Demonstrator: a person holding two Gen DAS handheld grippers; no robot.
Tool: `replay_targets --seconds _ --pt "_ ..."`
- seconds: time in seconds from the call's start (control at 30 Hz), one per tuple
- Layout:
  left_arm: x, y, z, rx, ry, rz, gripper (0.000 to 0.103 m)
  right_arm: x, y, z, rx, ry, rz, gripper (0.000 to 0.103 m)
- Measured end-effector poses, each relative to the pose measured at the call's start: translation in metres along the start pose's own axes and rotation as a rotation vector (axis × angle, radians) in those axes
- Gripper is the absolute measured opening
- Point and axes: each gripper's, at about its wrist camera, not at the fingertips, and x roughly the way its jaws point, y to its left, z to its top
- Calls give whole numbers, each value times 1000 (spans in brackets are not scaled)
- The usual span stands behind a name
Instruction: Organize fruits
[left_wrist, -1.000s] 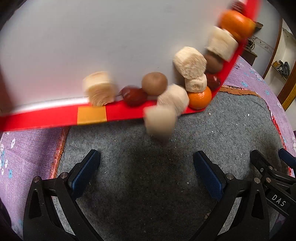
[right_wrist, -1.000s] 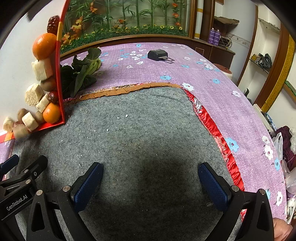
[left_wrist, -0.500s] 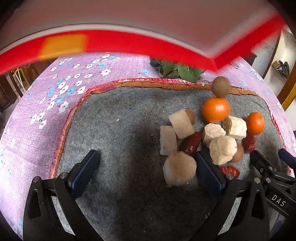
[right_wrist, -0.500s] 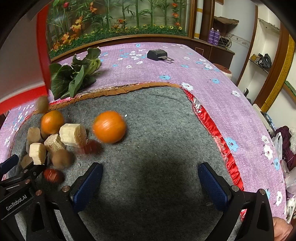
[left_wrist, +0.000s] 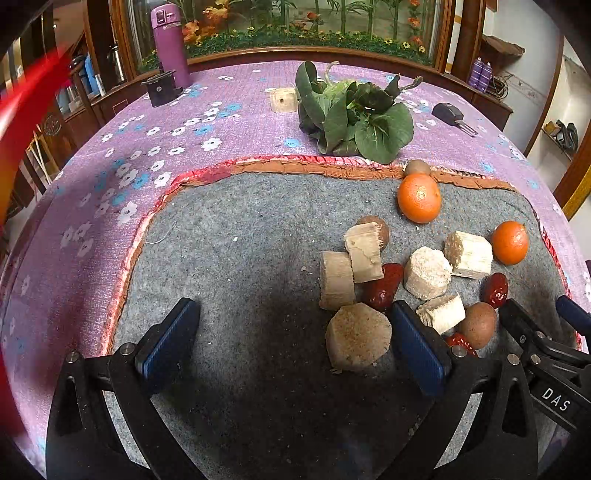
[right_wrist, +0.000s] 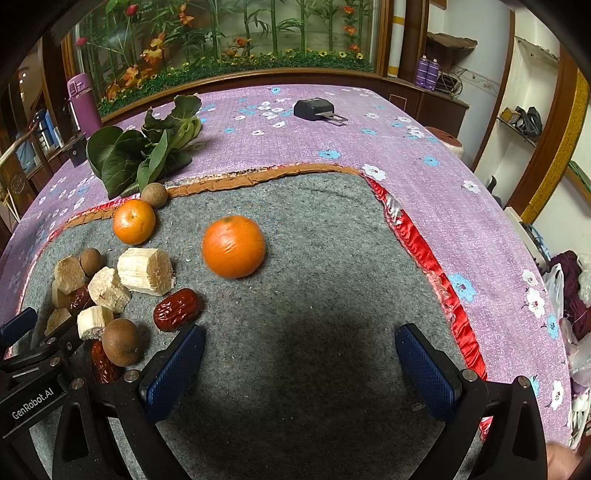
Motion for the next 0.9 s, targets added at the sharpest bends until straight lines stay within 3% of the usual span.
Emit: replay_targets --seconds 0.9 --pt "1 3 1 -4 3 -4 103 1 2 2 31 4 -21 103"
